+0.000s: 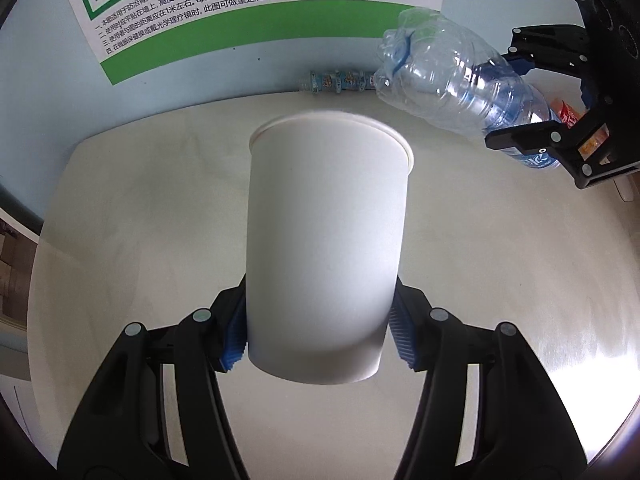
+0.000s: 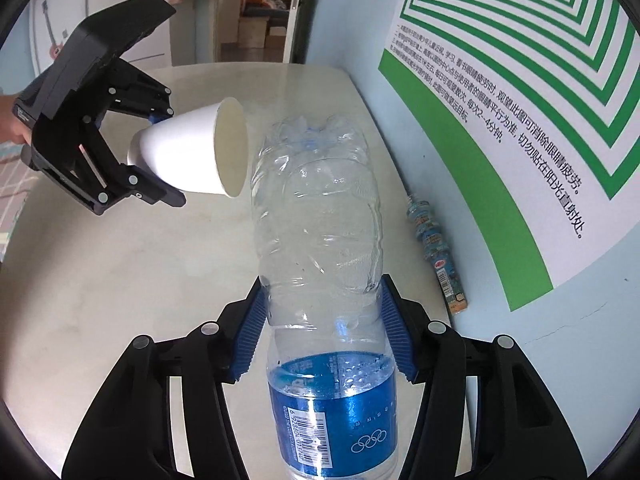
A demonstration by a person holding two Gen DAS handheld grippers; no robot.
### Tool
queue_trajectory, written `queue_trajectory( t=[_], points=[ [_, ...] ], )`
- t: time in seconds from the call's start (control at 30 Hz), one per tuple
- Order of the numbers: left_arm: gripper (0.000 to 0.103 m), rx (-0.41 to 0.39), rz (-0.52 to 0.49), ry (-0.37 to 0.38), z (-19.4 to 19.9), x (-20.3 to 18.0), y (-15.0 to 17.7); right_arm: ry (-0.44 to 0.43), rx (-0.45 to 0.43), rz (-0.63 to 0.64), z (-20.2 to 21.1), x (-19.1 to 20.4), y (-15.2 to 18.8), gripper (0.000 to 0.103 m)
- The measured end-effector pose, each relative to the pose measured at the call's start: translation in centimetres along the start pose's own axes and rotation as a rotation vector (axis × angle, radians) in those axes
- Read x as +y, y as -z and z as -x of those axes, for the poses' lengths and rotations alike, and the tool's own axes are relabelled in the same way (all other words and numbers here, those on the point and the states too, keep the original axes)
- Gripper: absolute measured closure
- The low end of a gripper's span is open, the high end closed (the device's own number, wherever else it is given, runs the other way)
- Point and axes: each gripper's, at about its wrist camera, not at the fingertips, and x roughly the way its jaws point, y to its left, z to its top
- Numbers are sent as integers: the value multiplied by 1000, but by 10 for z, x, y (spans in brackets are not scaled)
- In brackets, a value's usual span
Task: Collect trash
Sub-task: 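Carry the paper cup and water bottle with both grippers toward the wastebasket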
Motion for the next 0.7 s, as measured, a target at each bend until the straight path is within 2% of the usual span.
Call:
queue_trajectory(
  t=[0.17,0.4,0.57,0.7],
  points=[
    [47,-15,25,-43,38,5,25,3,-36,24,33,29,-13,47],
    [47,-35,98,-119,99,29,87,-23,-136,27,65,79,-40,47],
    [47,-42,159,-188,143,49,136,-83,-184,89,60,123,-77,47],
    [47,-44,259,-241,174,80,188,-162,-201,167,48,171,-113,47]
  ],
)
